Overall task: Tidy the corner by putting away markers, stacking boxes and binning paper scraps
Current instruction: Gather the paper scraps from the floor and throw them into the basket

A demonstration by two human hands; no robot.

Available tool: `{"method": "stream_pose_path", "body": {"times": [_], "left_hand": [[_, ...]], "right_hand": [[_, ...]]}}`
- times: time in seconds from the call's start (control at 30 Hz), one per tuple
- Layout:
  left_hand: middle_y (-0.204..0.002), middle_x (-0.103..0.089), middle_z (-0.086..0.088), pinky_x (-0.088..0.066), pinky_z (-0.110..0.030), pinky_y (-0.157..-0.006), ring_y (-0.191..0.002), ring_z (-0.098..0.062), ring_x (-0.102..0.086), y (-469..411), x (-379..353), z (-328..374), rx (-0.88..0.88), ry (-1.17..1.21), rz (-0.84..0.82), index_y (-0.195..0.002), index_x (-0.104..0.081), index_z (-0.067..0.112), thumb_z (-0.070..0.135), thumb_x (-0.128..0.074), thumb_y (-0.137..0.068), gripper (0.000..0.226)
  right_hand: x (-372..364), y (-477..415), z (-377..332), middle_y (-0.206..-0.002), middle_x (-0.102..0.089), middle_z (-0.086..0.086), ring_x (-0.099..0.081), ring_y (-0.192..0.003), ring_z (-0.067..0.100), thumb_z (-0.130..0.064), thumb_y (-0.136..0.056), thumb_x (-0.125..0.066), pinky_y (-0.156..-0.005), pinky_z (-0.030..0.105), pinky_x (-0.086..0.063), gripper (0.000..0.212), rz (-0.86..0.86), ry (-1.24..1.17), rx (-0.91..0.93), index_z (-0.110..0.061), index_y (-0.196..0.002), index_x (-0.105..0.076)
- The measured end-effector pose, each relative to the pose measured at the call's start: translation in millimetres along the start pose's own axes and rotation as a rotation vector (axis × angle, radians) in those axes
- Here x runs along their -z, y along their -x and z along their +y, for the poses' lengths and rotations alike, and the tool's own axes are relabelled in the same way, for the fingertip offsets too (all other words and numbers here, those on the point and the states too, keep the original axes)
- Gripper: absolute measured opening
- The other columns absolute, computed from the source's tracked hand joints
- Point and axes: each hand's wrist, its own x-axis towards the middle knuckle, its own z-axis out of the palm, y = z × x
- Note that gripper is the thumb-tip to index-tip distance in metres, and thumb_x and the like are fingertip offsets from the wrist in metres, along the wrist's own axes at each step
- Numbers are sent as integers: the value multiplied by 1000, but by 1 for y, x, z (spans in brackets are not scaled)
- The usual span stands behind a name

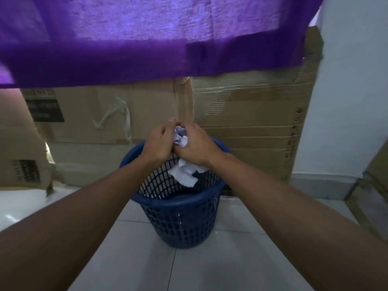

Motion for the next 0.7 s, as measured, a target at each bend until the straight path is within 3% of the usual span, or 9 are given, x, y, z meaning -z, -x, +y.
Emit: {"method": "stream_pose_path", "body": {"times": [0.13, 0.27, 0.4, 0.5, 0.53, 0.7], "left_hand": [[-86, -70, 14, -46, -5, -64, -79, 5, -65, 5, 1, -5, 36, -12, 49, -102, -71, 20, 35, -42, -103, 33], [-90, -71, -1, -52, -24, -69, -79, -8, -64, 4, -2, -14, 80, -68, 73, -105, -72, 14, 31, -49, -100, 29], [-85, -70, 2, -50, -27, -67, -74, -10, -63, 6, -9, -20, 93, -113, 78, -102, -71, 20, 32, -51, -99, 23], [-80, -68, 1, -47, -31, -67, -70, -13, -59, 7, -12, -18, 74, -136, 65, -101, -71, 20, 35, -52, -98, 24], [-81, -68, 1, -47, -30, -67, -70, -13, -59, 7, -14, -17, 67, -135, 63, -102, -71, 20, 34, -52, -98, 24], [-86, -71, 4, -48, -24, -70, -78, -7, -62, 8, -31, -7, 22, -94, 61, -97, -72, 21, 33, -57, -97, 20]], "right_hand": [[4, 2, 10, -151, -39, 5, -42, -136, 26, -71, -72, -61, -106, 49, -43, 85, -74, 96, -40, -33, -145, -41], [19, 12, 18, -157, -32, 2, -27, -145, 24, -72, -74, -68, -114, 54, -27, 80, -82, 179, -50, -34, -141, -48], [25, 19, 24, -134, -54, -2, -50, -123, 19, -68, -74, -68, -103, 50, -41, 62, -23, 204, -37, -31, -123, -63], [30, 23, 25, -100, -70, -6, -64, -92, 10, -35, -91, -69, -85, 35, -53, 19, 43, 112, -36, -21, -101, -74], [32, 24, 25, -89, -71, -7, -65, -82, 8, -29, -93, -67, -77, 33, -54, 13, 73, 93, -36, -19, -95, -76], [49, 36, 27, -69, -70, -6, -64, -60, 7, -25, -95, -64, -61, 30, -56, 14, 146, 73, -54, -20, -88, -74]]}}
